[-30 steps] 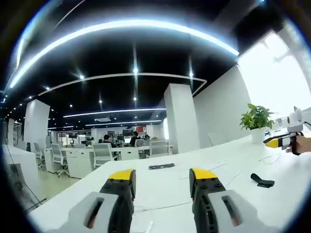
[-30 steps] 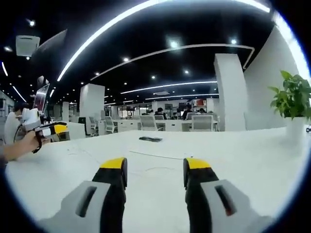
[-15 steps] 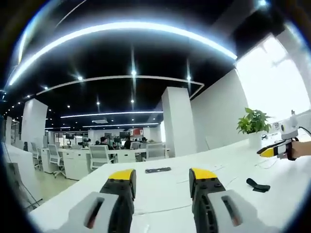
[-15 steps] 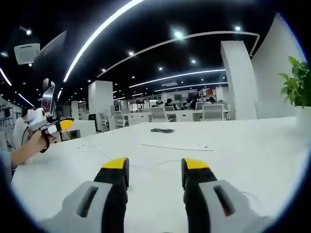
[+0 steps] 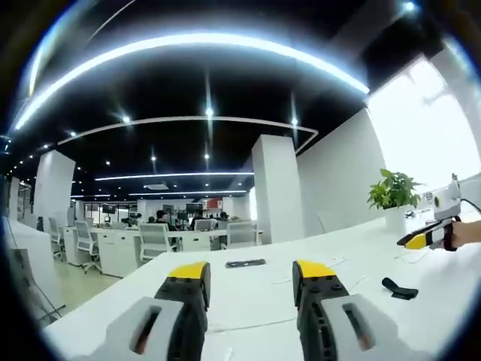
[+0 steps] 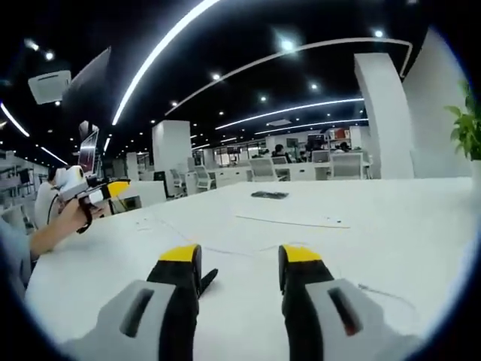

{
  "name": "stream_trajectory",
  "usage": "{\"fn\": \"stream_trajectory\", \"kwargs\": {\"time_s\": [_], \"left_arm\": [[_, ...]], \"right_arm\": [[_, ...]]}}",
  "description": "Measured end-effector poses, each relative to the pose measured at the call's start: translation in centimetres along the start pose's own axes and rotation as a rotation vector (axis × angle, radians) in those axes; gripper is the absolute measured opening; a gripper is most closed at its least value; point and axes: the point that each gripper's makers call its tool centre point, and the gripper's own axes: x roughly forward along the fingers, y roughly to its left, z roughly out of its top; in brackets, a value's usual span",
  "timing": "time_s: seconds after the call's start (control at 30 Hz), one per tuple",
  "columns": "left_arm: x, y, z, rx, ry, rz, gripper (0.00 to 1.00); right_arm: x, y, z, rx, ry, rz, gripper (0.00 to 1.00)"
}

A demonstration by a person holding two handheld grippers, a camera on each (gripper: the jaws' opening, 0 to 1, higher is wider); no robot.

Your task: Peel open the Velcro strap on the desktop, arrange the wired earphones neatly onto it, and close the Velcro strap to secure them.

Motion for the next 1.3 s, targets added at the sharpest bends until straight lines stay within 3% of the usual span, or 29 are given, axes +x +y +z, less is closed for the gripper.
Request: {"fn": "stream_trajectory", "kwargs": {"time_s": [0.4, 0.57, 0.73, 1.3], "left_arm": [[0.1, -0.2, -0.1, -0.016, 0.004, -0.013, 0.47], [0.0, -0.3, 0.0, -0.022, 0.0, -0.02, 0.47], [0.1, -0.9, 0.0, -0.078, 0.006, -0.047, 0.48], [0.2, -1.3, -0.4, -0.066, 0.021, -0.057, 0.48]], "right_arm": [[1.1, 1.2, -1.7, 0.027, 0.078, 0.082, 0.35], [1.4, 1.4, -2.5, 0.001, 0.111, 0.1, 0.32], [1.7, 2.0, -3.1, 0.003, 0.143, 0.142, 0.31], [2.6, 2.6, -4.4, 0.021, 0.214, 0.217, 0.27]]}}
